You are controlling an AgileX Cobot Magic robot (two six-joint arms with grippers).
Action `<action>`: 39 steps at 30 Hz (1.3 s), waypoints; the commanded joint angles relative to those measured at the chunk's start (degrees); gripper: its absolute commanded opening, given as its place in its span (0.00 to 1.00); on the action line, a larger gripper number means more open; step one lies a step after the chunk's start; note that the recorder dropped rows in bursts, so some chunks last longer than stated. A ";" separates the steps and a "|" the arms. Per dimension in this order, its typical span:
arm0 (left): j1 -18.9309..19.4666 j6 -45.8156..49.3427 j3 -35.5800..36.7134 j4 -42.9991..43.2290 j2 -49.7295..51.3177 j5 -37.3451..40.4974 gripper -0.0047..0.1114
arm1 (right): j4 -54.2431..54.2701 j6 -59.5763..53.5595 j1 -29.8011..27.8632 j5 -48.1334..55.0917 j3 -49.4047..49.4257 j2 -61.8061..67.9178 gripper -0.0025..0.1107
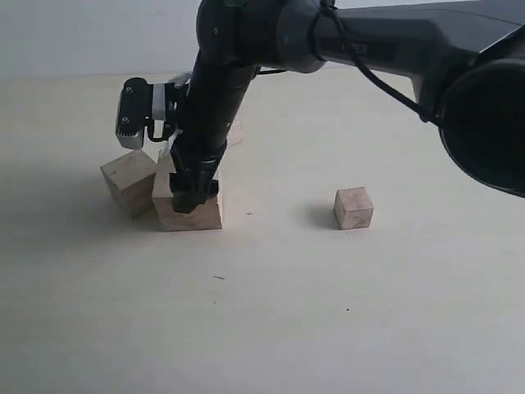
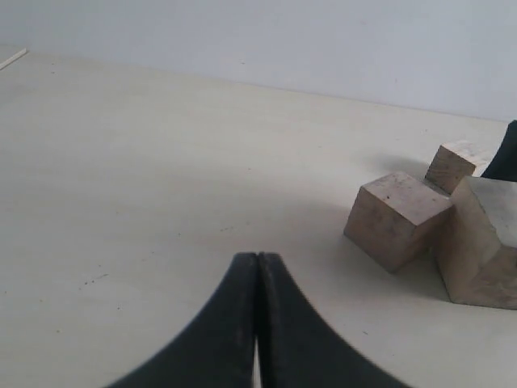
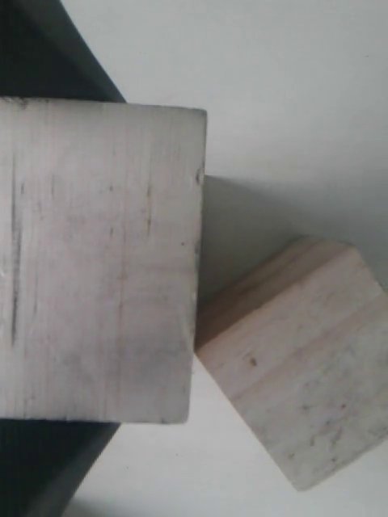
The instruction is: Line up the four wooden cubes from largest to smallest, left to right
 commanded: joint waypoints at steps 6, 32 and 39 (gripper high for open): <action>-0.26 -0.01 0.17 -0.30 -0.31 -0.43 0.04 | -0.63 1.49 0.82 -1.19 -0.53 1.43 0.02; -0.26 -0.01 0.17 -0.30 -0.31 -0.43 0.04 | -1.53 1.48 0.82 -2.85 -0.53 1.20 0.86; -0.26 -0.01 0.17 -0.30 -0.31 -0.43 0.04 | -3.68 3.59 0.82 -2.95 -0.53 -1.09 0.86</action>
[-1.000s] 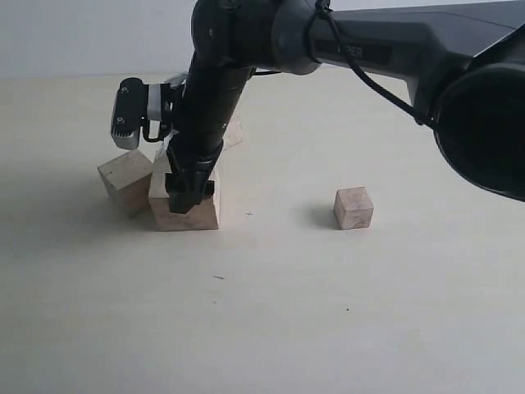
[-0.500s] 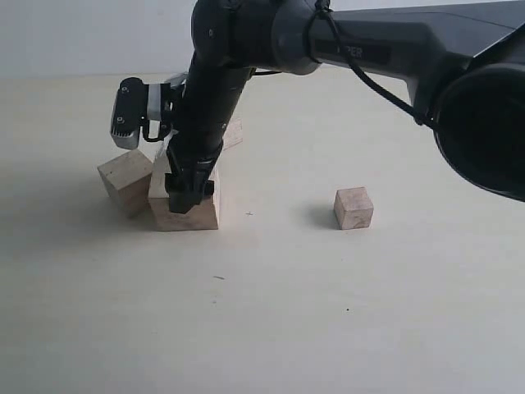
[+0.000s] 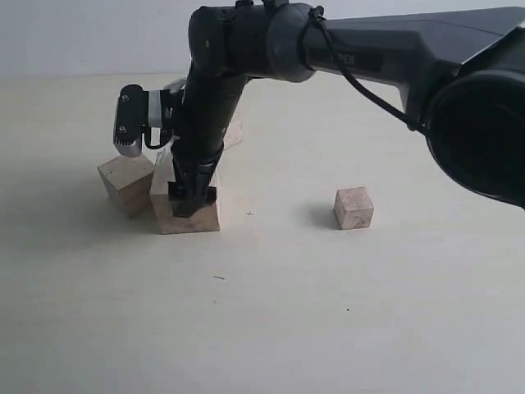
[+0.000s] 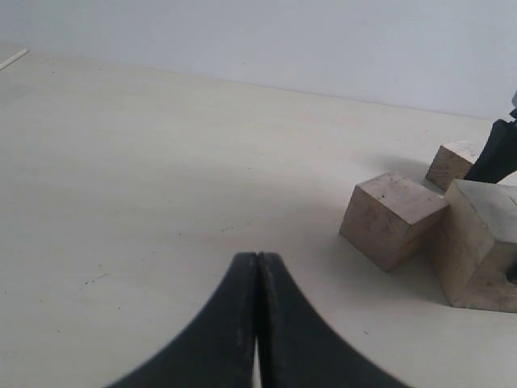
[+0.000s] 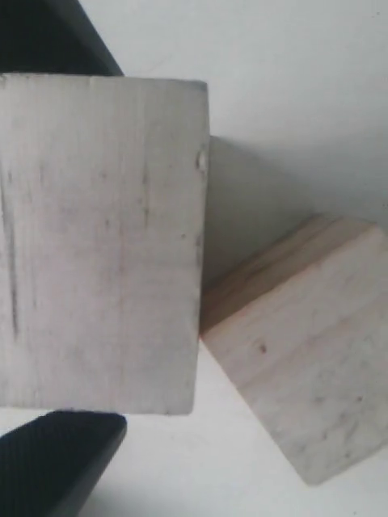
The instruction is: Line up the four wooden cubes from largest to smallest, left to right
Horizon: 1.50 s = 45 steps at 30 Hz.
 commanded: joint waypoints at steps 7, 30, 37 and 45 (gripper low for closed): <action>-0.26 -0.01 0.17 -0.30 -0.31 -0.43 0.04 | 3.33 4.66 0.01 -0.28 -0.02 -5.24 0.86; -0.26 -0.01 0.17 -0.30 -0.31 -0.43 0.04 | 10.40 33.01 3.10 -14.28 -8.15 -0.62 0.86; -0.26 -0.01 0.17 -0.30 -0.31 -0.43 0.04 | 2.14 42.14 4.08 -10.58 -15.20 5.27 0.86; -0.26 -0.01 0.17 -0.30 -0.31 -0.43 0.04 | -2.08 44.77 4.20 -9.95 -15.32 6.57 0.86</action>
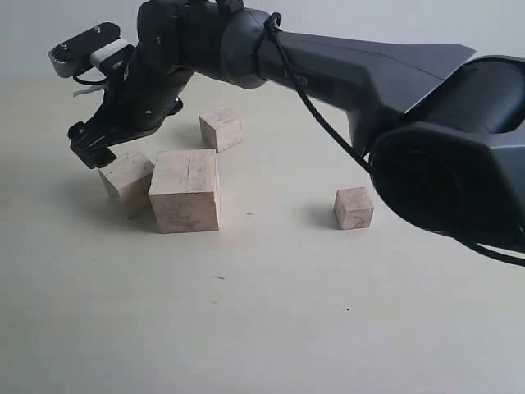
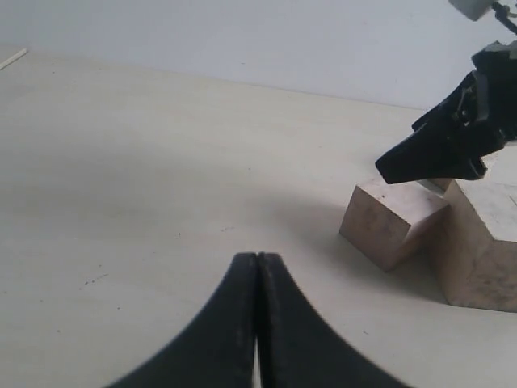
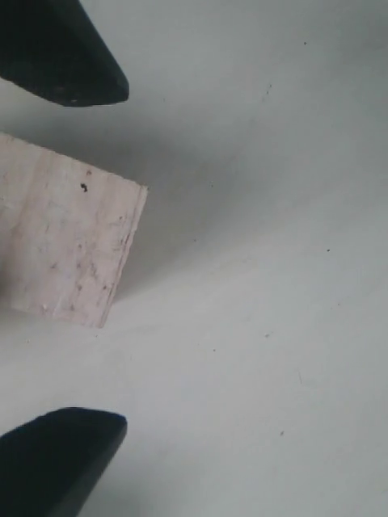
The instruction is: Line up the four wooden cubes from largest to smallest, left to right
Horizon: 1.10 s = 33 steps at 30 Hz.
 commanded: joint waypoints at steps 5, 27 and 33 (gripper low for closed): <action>-0.26 -0.01 0.17 -0.30 -0.31 -0.43 0.04 | -1.06 1.26 0.51 0.17 -0.60 1.02 0.86; -0.26 -0.01 0.17 -0.30 -0.31 -0.43 0.04 | -1.28 3.37 0.94 2.81 -0.60 3.04 0.23; -0.26 -0.01 0.17 -0.30 -0.31 -0.43 0.04 | -1.44 -0.84 0.94 3.95 -0.60 -1.01 0.02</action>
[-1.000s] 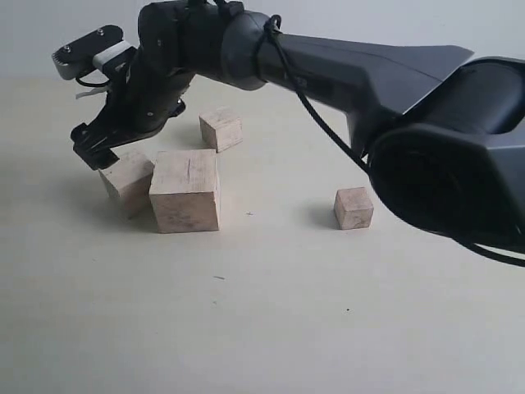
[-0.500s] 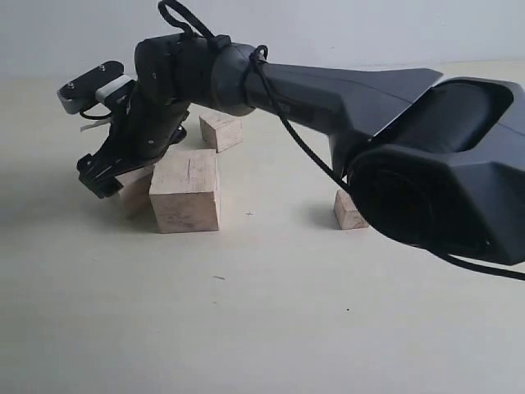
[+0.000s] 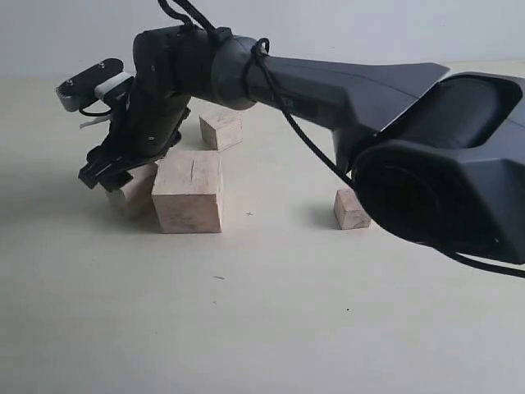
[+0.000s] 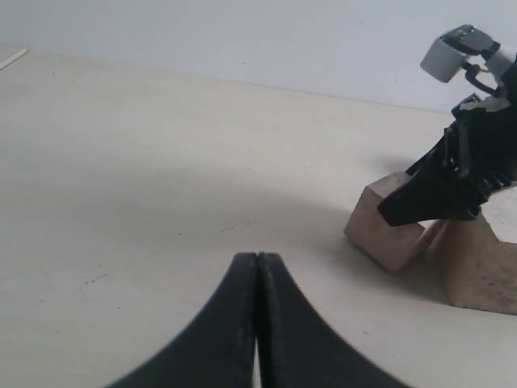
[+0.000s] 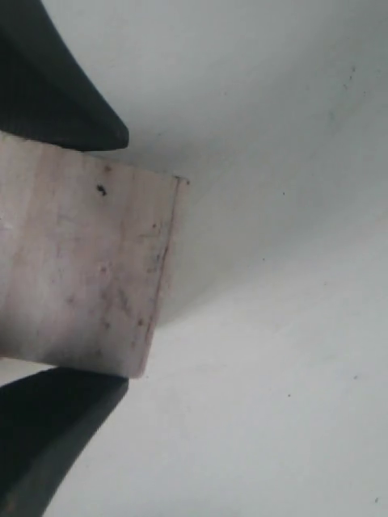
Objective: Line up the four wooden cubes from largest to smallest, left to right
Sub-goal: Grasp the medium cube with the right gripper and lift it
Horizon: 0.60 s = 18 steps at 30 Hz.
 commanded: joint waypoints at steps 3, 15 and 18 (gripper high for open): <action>-0.26 -0.01 0.17 -0.30 -0.31 -0.43 0.04 | -0.49 -4.84 0.06 -0.07 -0.60 -7.56 0.02; -0.26 -0.01 0.17 -0.30 -0.31 -0.43 0.04 | -5.24 -17.35 -13.81 18.08 -0.60 -21.09 0.02; -0.26 -0.01 0.17 -0.30 -0.31 -0.43 0.04 | 1.13 -28.57 -18.99 21.41 -0.60 -21.92 0.02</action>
